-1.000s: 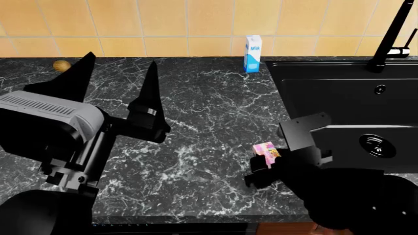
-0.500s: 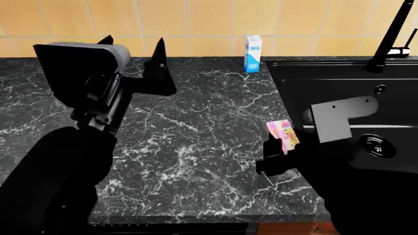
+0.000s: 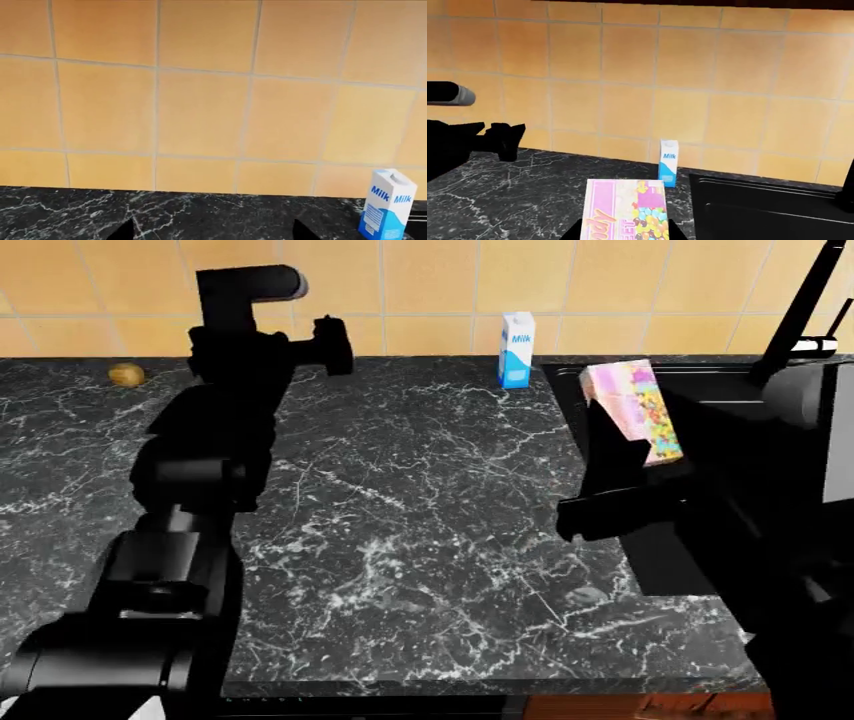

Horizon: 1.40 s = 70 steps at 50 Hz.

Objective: Pick the jello cup and bar from the counter and place them in the cabinets closest to them.

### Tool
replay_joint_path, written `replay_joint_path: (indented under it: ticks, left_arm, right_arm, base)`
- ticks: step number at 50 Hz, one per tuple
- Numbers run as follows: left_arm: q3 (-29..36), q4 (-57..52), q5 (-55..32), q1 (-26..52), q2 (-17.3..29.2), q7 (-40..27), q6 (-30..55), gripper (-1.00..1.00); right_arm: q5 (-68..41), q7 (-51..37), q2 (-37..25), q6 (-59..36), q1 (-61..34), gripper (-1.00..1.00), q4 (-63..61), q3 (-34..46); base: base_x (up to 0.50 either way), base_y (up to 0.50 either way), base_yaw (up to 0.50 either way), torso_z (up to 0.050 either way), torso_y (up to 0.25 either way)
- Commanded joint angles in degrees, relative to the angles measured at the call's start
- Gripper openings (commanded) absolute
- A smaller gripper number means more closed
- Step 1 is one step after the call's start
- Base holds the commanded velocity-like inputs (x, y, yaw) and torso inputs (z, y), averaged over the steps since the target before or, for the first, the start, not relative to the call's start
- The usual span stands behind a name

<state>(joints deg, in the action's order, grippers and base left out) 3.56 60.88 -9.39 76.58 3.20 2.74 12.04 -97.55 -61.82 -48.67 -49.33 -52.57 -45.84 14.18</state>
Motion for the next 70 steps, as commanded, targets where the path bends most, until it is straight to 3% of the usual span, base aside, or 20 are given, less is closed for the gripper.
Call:
replay_joint_path:
  ticks: [1, 12, 23, 45, 60, 70]
  left_arm:
    - [-3.23, 14.11, 7.99, 3.69, -1.43, 2.69, -5.36, 1.0]
    - [-5.15, 14.11, 8.76, 3.36, -1.45, 4.71, -5.11, 1.0]
    - [-6.39, 14.11, 9.01, 3.18, -1.38, 5.02, -5.93, 1.0]
    - [-5.9, 14.11, 9.35, 3.04, -1.43, 4.58, -6.87, 1.0]
    - [-5.21, 14.11, 9.3, 3.0, -1.45, 4.43, -6.78, 1.0]
    - [-4.6, 14.11, 9.38, 2.9, -1.48, 4.37, -6.91, 1.0]
  right_arm:
    - [-2.19, -2.65, -0.69, 0.28, -6.86, -1.0, -4.09, -1.82]
    - [-5.78, -6.07, 0.08, -2.51, -15.9, -1.0, -1.69, 1.79]
    - [-7.76, -7.57, 0.6, -4.84, -19.25, -1.0, -0.58, 5.06]
    - [-6.68, -6.91, 0.76, -4.85, -18.02, -1.0, -0.23, 6.0]
    - [-5.43, -5.01, -0.32, -0.58, -14.18, -1.0, -2.07, 1.63]
    - [-10.85, -18.79, -1.05, -1.67, -17.56, -1.0, -6.02, 6.76]
  base:
    - [0.0, 0.0, 0.0, 0.0, 0.0]
    - [0.0, 0.0, 0.0, 0.0, 0.0]
    - [0.47, 0.01, 0.0, 0.0, 0.0]
    - [0.5, 0.03, 0.0, 0.0, 0.0]
    - [0.33, 0.0, 0.0, 0.0, 0.0]
    - [0.0, 0.0, 0.0, 0.0, 0.0]
